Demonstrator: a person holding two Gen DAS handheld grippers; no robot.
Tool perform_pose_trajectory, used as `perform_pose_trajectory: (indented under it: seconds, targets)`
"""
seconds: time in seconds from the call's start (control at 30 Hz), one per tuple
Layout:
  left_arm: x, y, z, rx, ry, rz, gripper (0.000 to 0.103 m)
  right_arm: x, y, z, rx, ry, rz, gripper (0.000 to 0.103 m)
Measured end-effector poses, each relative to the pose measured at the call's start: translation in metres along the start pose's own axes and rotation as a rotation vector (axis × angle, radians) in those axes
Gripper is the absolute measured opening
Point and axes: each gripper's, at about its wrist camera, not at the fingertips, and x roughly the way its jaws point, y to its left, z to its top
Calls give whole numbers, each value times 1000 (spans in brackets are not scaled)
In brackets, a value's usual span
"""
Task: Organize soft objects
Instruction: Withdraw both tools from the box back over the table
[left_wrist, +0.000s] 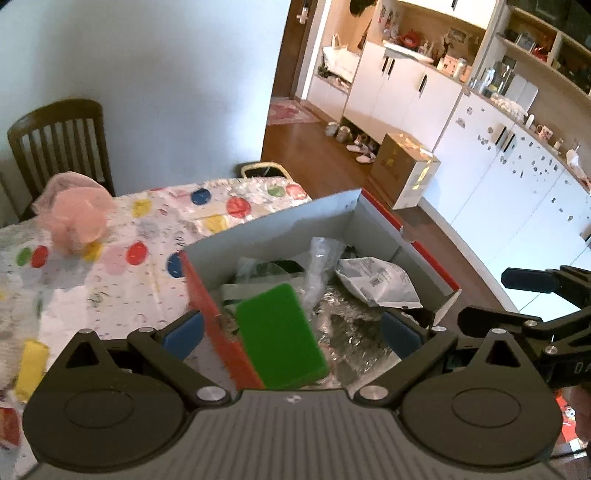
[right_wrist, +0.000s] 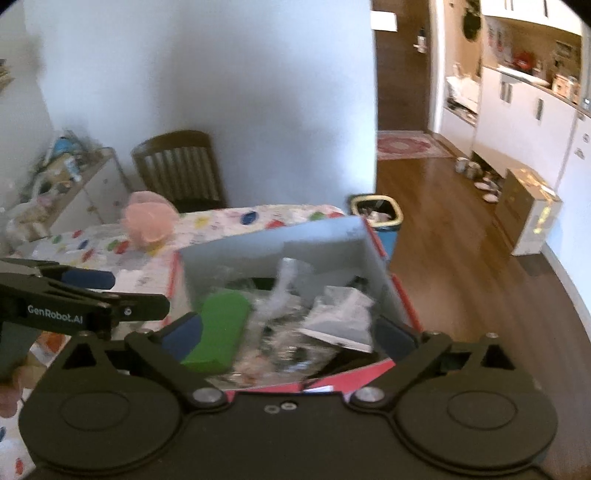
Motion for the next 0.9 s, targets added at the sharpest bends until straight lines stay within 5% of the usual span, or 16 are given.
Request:
perform_pose_trajectory:
  seconds: [0.23, 0.57, 0.9]
  targets:
    - [-65, 38, -7, -32, -50, 10, 102, -14, 39, 12, -32, -6, 98, 103]
    - [-143, 121, -8, -98, -105, 134, 102, -2, 110, 28, -112, 13, 191, 103]
    - [-171, 222, -12, -166, -117, 217, 102, 29, 193, 33, -182, 75, 263, 102]
